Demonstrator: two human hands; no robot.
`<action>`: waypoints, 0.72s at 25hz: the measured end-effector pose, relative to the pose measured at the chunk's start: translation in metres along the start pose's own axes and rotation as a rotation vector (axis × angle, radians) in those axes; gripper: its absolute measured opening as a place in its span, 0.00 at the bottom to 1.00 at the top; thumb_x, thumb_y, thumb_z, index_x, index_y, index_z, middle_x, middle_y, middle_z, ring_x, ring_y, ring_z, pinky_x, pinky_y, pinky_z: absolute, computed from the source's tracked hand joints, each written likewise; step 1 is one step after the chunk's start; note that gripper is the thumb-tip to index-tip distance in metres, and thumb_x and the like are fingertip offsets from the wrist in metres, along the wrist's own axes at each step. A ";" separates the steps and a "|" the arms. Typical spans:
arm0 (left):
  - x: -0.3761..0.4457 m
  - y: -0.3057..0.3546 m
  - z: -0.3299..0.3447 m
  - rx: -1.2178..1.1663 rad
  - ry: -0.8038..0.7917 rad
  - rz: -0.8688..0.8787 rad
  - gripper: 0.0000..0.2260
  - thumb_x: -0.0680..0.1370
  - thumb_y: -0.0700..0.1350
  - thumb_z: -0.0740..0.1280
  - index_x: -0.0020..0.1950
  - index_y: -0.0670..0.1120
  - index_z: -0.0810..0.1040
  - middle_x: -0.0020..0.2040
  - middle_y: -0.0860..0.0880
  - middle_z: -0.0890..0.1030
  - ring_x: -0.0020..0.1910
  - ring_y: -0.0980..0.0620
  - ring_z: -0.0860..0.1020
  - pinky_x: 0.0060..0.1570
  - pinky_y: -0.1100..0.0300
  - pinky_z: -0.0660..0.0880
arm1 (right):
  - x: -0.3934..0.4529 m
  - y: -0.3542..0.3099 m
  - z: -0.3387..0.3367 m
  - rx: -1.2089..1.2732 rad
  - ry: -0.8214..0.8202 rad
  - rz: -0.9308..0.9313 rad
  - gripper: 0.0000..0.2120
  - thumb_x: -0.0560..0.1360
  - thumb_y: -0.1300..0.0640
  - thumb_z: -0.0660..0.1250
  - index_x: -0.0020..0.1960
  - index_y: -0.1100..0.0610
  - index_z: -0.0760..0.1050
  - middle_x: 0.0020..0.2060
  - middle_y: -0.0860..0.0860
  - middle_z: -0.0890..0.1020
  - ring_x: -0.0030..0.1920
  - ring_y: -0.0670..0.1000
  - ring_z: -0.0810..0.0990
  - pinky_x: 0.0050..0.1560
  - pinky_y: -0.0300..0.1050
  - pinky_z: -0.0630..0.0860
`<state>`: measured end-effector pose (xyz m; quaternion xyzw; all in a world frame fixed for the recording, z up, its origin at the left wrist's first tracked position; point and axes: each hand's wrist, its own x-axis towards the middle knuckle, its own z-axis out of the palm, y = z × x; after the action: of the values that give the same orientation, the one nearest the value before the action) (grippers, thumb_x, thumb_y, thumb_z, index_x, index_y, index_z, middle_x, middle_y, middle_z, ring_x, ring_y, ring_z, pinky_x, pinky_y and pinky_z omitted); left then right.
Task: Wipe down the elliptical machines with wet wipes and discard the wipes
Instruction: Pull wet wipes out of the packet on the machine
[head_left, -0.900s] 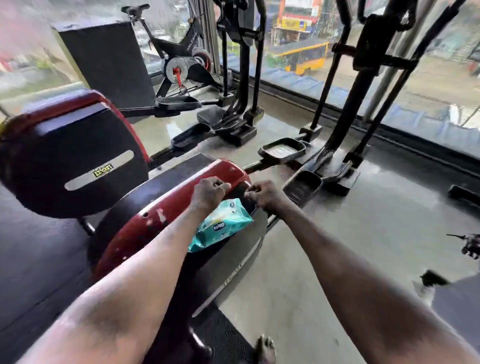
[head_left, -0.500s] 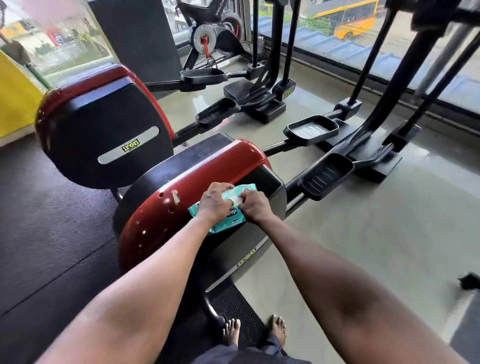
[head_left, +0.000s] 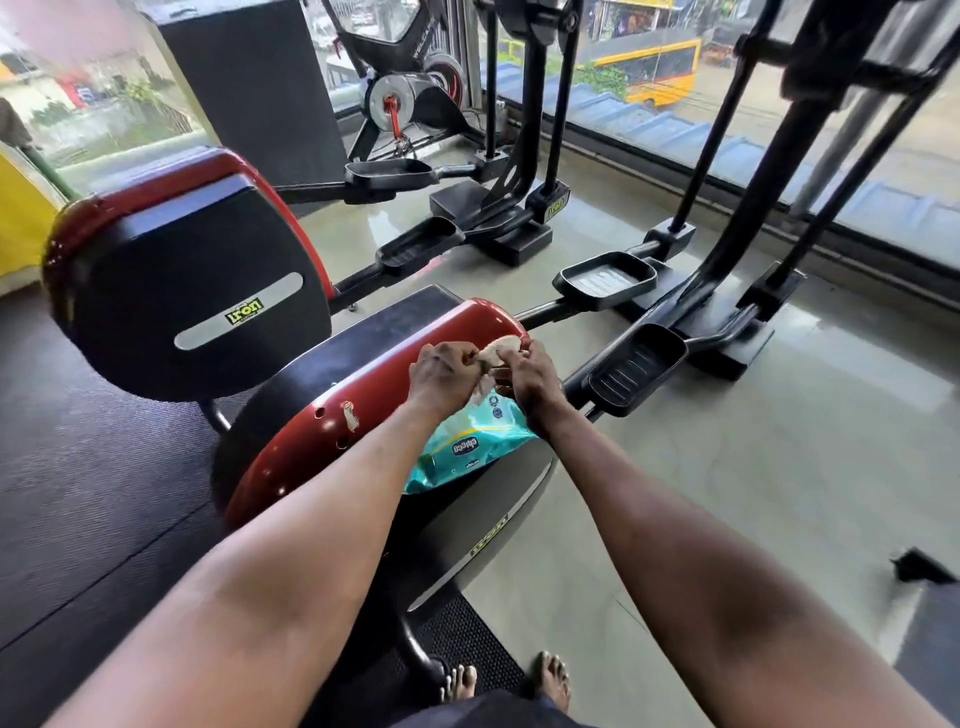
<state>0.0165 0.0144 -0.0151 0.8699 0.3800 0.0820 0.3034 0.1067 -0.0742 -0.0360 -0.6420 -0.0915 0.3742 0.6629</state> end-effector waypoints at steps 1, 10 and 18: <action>0.003 0.007 -0.004 -0.157 -0.017 -0.018 0.08 0.78 0.48 0.64 0.41 0.49 0.79 0.43 0.45 0.84 0.46 0.41 0.80 0.49 0.48 0.79 | 0.001 -0.004 -0.002 0.040 -0.067 0.019 0.09 0.78 0.57 0.63 0.56 0.59 0.73 0.43 0.56 0.80 0.39 0.53 0.80 0.36 0.44 0.77; 0.076 0.128 0.028 -0.907 -0.367 -0.052 0.17 0.72 0.37 0.73 0.60 0.38 0.78 0.54 0.37 0.82 0.44 0.44 0.83 0.41 0.55 0.79 | 0.009 -0.088 -0.105 -0.091 0.149 -0.193 0.03 0.77 0.62 0.67 0.47 0.61 0.80 0.34 0.52 0.81 0.31 0.48 0.77 0.30 0.38 0.71; 0.150 0.443 0.118 -0.994 -0.518 0.377 0.13 0.75 0.29 0.61 0.40 0.45 0.79 0.30 0.52 0.80 0.27 0.57 0.76 0.28 0.64 0.72 | 0.067 -0.266 -0.368 -0.012 0.453 -0.552 0.06 0.73 0.69 0.66 0.45 0.60 0.80 0.42 0.60 0.83 0.45 0.61 0.81 0.52 0.57 0.78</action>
<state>0.4365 -0.1675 0.1382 0.6675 0.0486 0.0878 0.7378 0.4758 -0.2930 0.1258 -0.6637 -0.1146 0.0287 0.7386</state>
